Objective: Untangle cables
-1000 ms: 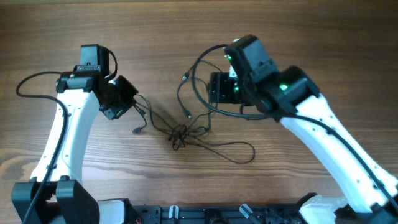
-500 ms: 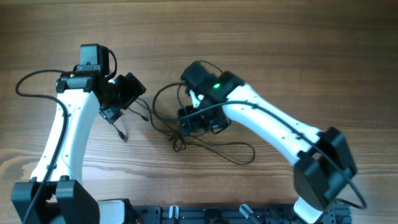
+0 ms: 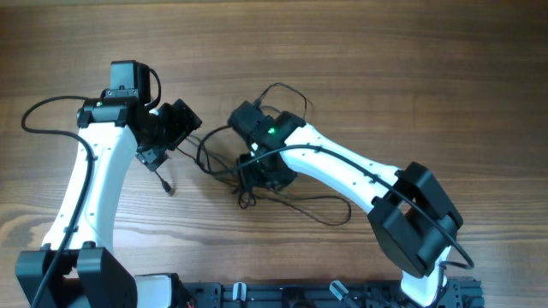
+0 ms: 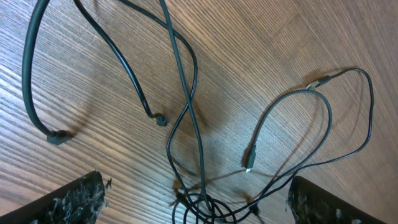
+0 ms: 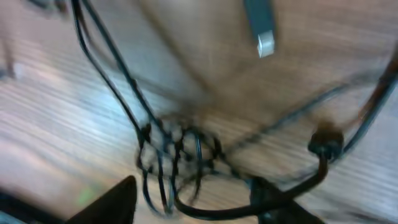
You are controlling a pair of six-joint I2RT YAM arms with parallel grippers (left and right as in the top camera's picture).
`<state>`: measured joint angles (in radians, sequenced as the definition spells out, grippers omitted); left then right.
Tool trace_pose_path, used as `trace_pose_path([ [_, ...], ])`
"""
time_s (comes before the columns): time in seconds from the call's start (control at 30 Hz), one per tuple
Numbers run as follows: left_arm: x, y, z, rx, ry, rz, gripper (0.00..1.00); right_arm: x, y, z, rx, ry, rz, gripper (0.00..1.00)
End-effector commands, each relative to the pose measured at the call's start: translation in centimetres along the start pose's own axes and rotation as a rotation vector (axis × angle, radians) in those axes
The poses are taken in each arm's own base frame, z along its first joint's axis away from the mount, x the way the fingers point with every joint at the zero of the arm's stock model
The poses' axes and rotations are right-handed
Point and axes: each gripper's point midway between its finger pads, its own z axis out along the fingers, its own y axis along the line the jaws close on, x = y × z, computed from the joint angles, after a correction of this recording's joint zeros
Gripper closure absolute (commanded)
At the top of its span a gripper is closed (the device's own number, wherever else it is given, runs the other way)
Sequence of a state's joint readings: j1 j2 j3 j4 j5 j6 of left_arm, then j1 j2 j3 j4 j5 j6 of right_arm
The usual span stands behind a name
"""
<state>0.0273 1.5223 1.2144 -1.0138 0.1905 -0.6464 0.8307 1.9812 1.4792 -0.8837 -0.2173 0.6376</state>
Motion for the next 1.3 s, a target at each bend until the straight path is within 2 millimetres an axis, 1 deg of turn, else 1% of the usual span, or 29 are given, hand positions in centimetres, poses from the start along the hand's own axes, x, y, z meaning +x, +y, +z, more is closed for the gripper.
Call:
trace_pose_path([
  [0.0, 0.0, 0.3, 0.2, -0.013, 0.001, 0.004, 0.03, -2.4, -0.6, 0.4, 0.057, -0.119, 0.058, 0.49],
  [0.03, 0.0, 0.3, 0.2, -0.013, 0.001, 0.004, 0.03, -2.9, -0.5, 0.3, 0.051, -0.138, 0.055, 0.57],
  [0.1, 0.0, 0.3, 0.2, -0.013, 0.001, 0.004, 0.03, -3.4, -0.1, 0.3, 0.037, -0.158, 0.049, 0.89],
  [0.13, 0.0, 0.3, 0.2, -0.013, 0.001, 0.007, 0.03, -3.4, -0.1, 0.2, 0.035, -0.161, 0.048, 0.95],
  [0.23, 0.0, 0.3, 0.2, -0.013, 0.001, 0.007, 0.03, -3.6, 0.1, -1.0, 0.027, -0.175, 0.043, 0.96],
  [0.3, 0.0, 0.3, 0.2, -0.013, 0.001, 0.007, 0.03, -4.1, 0.4, -3.4, 0.005, -0.210, 0.030, 0.96],
  [0.33, 0.0, 0.3, 0.2, -0.013, 0.001, 0.007, 0.03, -4.5, 0.5, -5.0, -0.009, -0.241, 0.027, 0.96],
  [0.4, 0.0, 0.3, 0.2, -0.013, 0.000, 0.007, 0.03, -5.6, 0.7, -9.2, -0.050, -0.329, 0.011, 0.96],
  [0.43, 0.0, 0.3, 0.2, -0.013, 0.000, 0.007, 0.03, -6.0, 0.7, -11.6, -0.073, -0.381, 0.004, 0.96],
  [0.5, 0.0, 0.3, 0.2, -0.013, 0.000, 0.007, 0.03, -6.6, -0.2, -16.6, -0.099, -0.502, 0.029, 0.96],
  [0.57, 0.0, 0.3, 0.2, -0.013, 0.000, 0.007, 0.03, -6.8, -1.9, -22.0, -0.108, -0.638, 0.065, 0.96],
  [0.63, 0.0, 0.3, 0.2, -0.012, 0.000, 0.008, 0.03, -6.5, -4.0, -26.5, -0.098, -0.760, 0.109, 0.96],
  [0.67, -0.1, 0.3, 0.2, -0.012, 0.000, 0.007, 0.03, -6.2, -5.8, -29.0, -0.067, -0.836, 0.150, 0.96],
  [0.7, -0.1, 0.3, 0.2, -0.012, 0.000, 0.007, 0.03, -5.8, -7.5, -31.0, -0.028, -0.898, 0.196, 0.95],
  [0.73, -0.1, 0.3, 0.2, -0.012, 0.000, 0.007, 0.02, -5.0, -10.2, -33.2, 0.051, -0.974, 0.267, 0.95],
  [0.77, 0.0, 0.3, 0.2, -0.012, 0.000, 0.008, 0.02, -4.4, -12.2, -34.4, 0.116, -1.016, 0.329, 0.92],
  [0.8, -0.1, 0.3, 0.2, -0.012, 0.000, 0.007, 0.02, -3.9, -13.8, -35.1, 0.173, -1.040, 0.376, 0.86],
  [0.83, 0.0, 0.3, 0.2, -0.012, 0.000, 0.008, 0.03, -3.1, -15.9, -35.8, 0.257, -1.065, 0.441, 0.78],
  [0.87, 0.0, 0.3, 0.2, -0.013, 0.000, 0.007, 0.02, -2.2, -18.2, -36.2, 0.351, -1.072, 0.503, 0.72],
  [0.9, 0.0, 0.3, 0.2, -0.013, 0.000, 0.008, 0.02, -1.5, -19.9, -36.1, 0.428, -1.055, 0.544, 0.64],
  [0.93, 0.0, 0.3, 0.2, -0.013, 0.000, 0.008, 0.02, -1.2, -20.7, -35.8, 0.459, -1.035, 0.563, 0.52],
  [0.97, 0.0, 0.3, 0.2, -0.013, 0.000, 0.007, 0.02, -0.9, -21.5, -35.2, 0.489, -1.000, 0.577, 0.34],
  [1.0, 0.0, 0.3, 0.2, -0.012, 0.000, 0.007, 0.02, -0.7, -21.9, -34.3, 0.495, -0.956, 0.579, 0.21],
  [1.03, -0.1, 0.3, 0.2, -0.012, 0.000, 0.007, 0.02, -0.8, -21.9, -33.3, 0.479, -0.912, 0.576, 0.17],
  [1.07, -0.1, 0.3, 0.2, -0.012, 0.000, 0.007, 0.02, -1.1, -21.5, -31.8, 0.437, -0.851, 0.564, 0.14],
  [1.13, 0.0, 0.3, 0.2, -0.012, 0.000, 0.007, 0.02, -1.7, -19.9, -29.5, 0.342, -0.760, 0.528, 0.14],
  [1.17, 0.0, 0.3, 0.2, -0.012, 0.001, 0.007, 0.02, -2.1, -18.5, -27.9, 0.265, -0.691, 0.483, 0.14],
  [1.23, 0.0, 0.3, 0.2, -0.012, 0.001, 0.007, 0.02, -2.6, -14.3, -24.8, 0.069, -0.540, 0.320, 0.14],
  [1.27, 0.0, 0.3, 0.2, -0.013, 0.001, 0.007, 0.02, -2.7, -11.4, -23.1, -0.059, -0.451, 0.192, 0.14],
])
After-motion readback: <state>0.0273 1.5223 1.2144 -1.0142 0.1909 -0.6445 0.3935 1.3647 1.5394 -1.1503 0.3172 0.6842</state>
